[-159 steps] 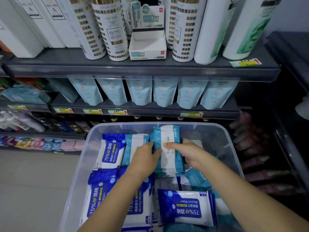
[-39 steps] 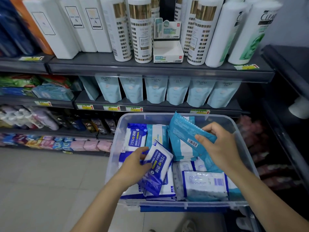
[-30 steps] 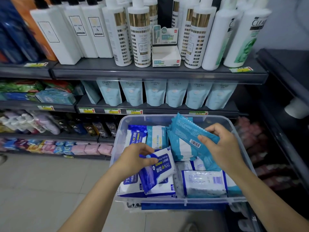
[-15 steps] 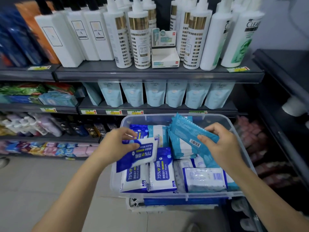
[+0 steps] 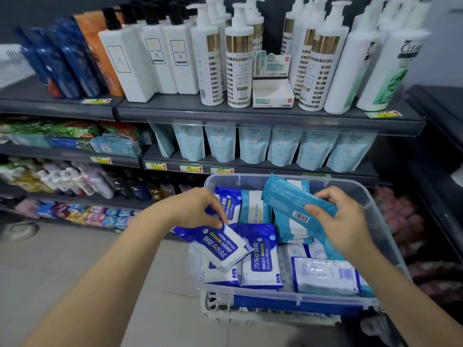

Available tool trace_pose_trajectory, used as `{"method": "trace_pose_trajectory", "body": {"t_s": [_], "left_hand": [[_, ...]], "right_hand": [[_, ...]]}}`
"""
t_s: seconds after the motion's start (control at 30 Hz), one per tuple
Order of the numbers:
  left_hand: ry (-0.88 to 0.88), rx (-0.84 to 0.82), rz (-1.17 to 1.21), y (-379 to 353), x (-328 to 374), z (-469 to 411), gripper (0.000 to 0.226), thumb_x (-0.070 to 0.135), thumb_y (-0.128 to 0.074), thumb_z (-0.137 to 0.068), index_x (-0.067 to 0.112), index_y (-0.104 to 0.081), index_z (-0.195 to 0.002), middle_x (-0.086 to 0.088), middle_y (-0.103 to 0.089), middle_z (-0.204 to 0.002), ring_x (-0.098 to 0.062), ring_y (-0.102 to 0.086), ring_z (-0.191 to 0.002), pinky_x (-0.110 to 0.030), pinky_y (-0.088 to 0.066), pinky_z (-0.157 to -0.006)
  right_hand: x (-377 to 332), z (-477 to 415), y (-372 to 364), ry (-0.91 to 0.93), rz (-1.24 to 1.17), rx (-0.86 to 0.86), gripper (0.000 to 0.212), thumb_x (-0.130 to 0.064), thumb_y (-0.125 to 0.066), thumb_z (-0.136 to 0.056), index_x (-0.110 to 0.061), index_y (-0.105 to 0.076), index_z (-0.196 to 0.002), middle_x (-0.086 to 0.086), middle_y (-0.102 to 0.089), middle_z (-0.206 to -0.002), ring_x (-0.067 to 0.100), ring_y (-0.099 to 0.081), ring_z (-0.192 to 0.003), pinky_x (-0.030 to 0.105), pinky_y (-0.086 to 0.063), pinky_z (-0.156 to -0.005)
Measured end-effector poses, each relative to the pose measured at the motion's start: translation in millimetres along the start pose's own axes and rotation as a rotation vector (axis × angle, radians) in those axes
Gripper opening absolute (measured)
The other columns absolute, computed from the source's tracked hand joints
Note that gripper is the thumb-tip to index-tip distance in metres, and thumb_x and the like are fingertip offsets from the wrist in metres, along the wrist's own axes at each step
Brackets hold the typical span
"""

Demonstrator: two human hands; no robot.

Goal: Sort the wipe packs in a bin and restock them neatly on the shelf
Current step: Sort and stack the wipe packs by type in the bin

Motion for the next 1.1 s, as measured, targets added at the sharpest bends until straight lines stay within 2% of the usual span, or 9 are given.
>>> {"method": "trace_pose_trajectory", "body": {"t_s": [0.1, 0.27, 0.5, 0.57, 0.67, 0.73, 0.83, 0.9, 1.1], "left_hand": [[0.008, -0.137, -0.166, -12, 9, -17, 0.014, 0.024, -0.068, -0.087, 0.025, -0.073, -0.100, 0.012, -0.063, -0.100, -0.011, -0.059, -0.097, -0.020, -0.049, -0.071], [0.012, -0.217, -0.321, -35, 8, -43, 0.020, 0.021, -0.068, -0.087, 0.022, -0.072, -0.107, 0.005, -0.062, -0.119, -0.012, -0.058, -0.106, -0.010, -0.039, -0.054], [-0.011, -0.123, -0.283, -56, -6, -57, 0.059, 0.023, -0.079, -0.076, 0.026, -0.052, -0.129, 0.002, -0.046, -0.134, -0.018, -0.046, -0.120, -0.030, -0.046, -0.094], [0.022, -0.077, -0.211, -58, -13, -57, 0.069, 0.021, -0.081, -0.073, 0.027, -0.046, -0.132, 0.001, -0.042, -0.135, -0.019, -0.046, -0.121, -0.031, -0.047, -0.094], [0.020, -0.016, -0.143, -59, -15, -52, 0.074, 0.024, -0.083, -0.071, 0.027, -0.043, -0.134, 0.003, -0.049, -0.133, -0.016, -0.049, -0.120, -0.026, -0.046, -0.089], [-0.008, -0.043, -0.167, -63, -16, -47, 0.080, 0.027, -0.084, -0.069, 0.029, -0.041, -0.137, 0.007, -0.047, -0.138, -0.015, -0.044, -0.127, -0.027, -0.041, -0.096], [-0.031, -0.126, -0.258, -72, -16, -36, 0.092, 0.029, -0.084, -0.068, 0.031, -0.033, -0.144, 0.010, -0.028, -0.153, -0.013, -0.028, -0.139, -0.029, -0.031, -0.107], [-0.036, -0.125, -0.293, -72, -13, -32, 0.092, 0.027, -0.083, -0.069, 0.032, -0.031, -0.145, 0.010, -0.023, -0.155, -0.013, -0.024, -0.141, -0.028, -0.029, -0.109], [-0.095, -0.140, -0.351, -74, -7, -32, 0.082, 0.020, -0.083, -0.070, 0.033, -0.041, -0.139, 0.013, -0.037, -0.147, -0.011, -0.033, -0.135, -0.026, -0.033, -0.105]], "right_hand": [[0, -1, -1, 0.005, 0.006, -0.006, 0.009, -0.014, -0.066, -0.086, -0.013, -0.057, -0.084, -0.006, -0.062, -0.081, 0.009, -0.059, -0.076, 0.019, -0.044, -0.051], [3, -4, -2, 0.023, -0.011, -0.015, 0.009, -0.013, -0.066, -0.086, -0.013, -0.057, -0.083, -0.009, -0.061, -0.080, 0.007, -0.060, -0.077, 0.019, -0.047, -0.052], [4, -7, -2, 0.066, -0.054, -0.038, 0.010, -0.009, -0.064, -0.086, -0.011, -0.056, -0.081, -0.006, -0.062, -0.080, 0.009, -0.063, -0.078, 0.016, -0.049, -0.048], [4, -8, -3, 0.070, -0.062, -0.044, 0.009, -0.009, -0.064, -0.087, -0.010, -0.056, -0.082, -0.006, -0.062, -0.081, 0.010, -0.063, -0.078, 0.018, -0.049, -0.048], [4, -9, -4, 0.074, -0.050, -0.052, 0.009, -0.011, -0.064, -0.087, -0.012, -0.055, -0.083, -0.008, -0.062, -0.082, 0.009, -0.063, -0.079, 0.017, -0.051, -0.050], [4, -9, -5, 0.075, -0.046, -0.051, 0.009, -0.011, -0.064, -0.087, -0.012, -0.055, -0.083, -0.009, -0.061, -0.081, 0.007, -0.063, -0.079, 0.017, -0.052, -0.051], [3, -10, -5, 0.086, -0.045, -0.049, 0.010, -0.011, -0.064, -0.086, -0.012, -0.055, -0.083, -0.011, -0.060, -0.080, 0.006, -0.062, -0.078, 0.016, -0.052, -0.052], [4, -10, -4, 0.086, -0.048, -0.046, 0.009, -0.010, -0.065, -0.086, -0.012, -0.056, -0.083, -0.010, -0.061, -0.080, 0.006, -0.062, -0.078, 0.016, -0.052, -0.053], [4, -8, -5, 0.068, -0.053, -0.037, 0.008, -0.011, -0.066, -0.085, -0.011, -0.057, -0.084, -0.006, -0.063, -0.080, 0.006, -0.062, -0.077, 0.014, -0.049, -0.050]]}}
Point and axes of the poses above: each hand's wrist, its own z-axis away from the middle knuckle, its own y-axis out of the back of the hand, x = y × z, the point moved 8 cm from there along -z, towards the middle knuckle
